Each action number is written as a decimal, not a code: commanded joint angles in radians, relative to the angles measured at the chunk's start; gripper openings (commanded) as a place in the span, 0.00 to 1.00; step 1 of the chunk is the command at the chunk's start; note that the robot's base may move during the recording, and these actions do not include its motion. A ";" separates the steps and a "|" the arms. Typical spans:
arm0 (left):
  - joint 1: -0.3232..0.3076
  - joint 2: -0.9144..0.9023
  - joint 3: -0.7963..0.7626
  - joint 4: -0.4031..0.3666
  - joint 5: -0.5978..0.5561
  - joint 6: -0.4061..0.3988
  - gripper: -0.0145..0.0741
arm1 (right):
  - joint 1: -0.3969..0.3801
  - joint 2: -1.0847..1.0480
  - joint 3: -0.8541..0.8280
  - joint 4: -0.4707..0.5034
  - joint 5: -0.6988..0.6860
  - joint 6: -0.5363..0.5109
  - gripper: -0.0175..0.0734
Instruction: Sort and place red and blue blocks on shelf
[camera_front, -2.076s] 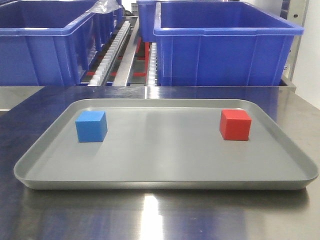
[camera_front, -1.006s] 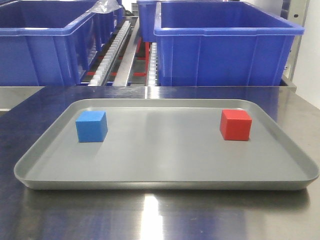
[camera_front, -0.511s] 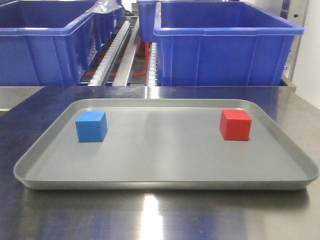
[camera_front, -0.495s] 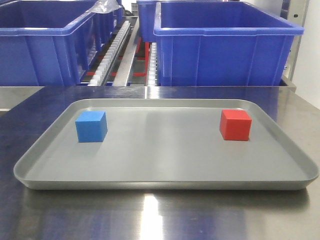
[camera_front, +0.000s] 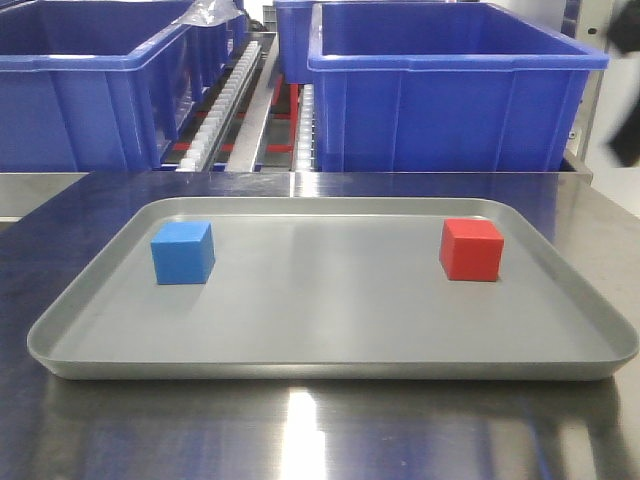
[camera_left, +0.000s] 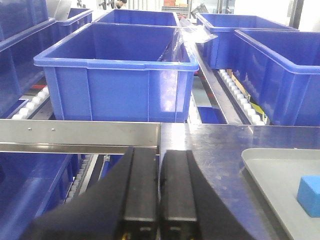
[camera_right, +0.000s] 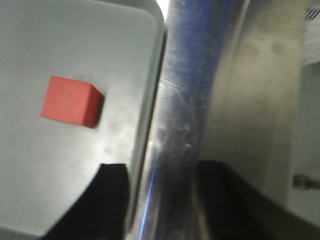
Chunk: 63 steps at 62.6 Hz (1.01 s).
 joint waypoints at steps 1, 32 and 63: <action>-0.001 -0.016 0.026 -0.006 -0.084 0.001 0.30 | 0.032 0.050 -0.094 0.005 0.007 0.077 0.88; -0.001 -0.016 0.026 -0.006 -0.084 0.001 0.30 | 0.171 0.351 -0.446 -0.091 0.303 0.329 0.87; -0.001 -0.016 0.026 -0.006 -0.084 0.001 0.30 | 0.227 0.468 -0.544 -0.133 0.363 0.379 0.87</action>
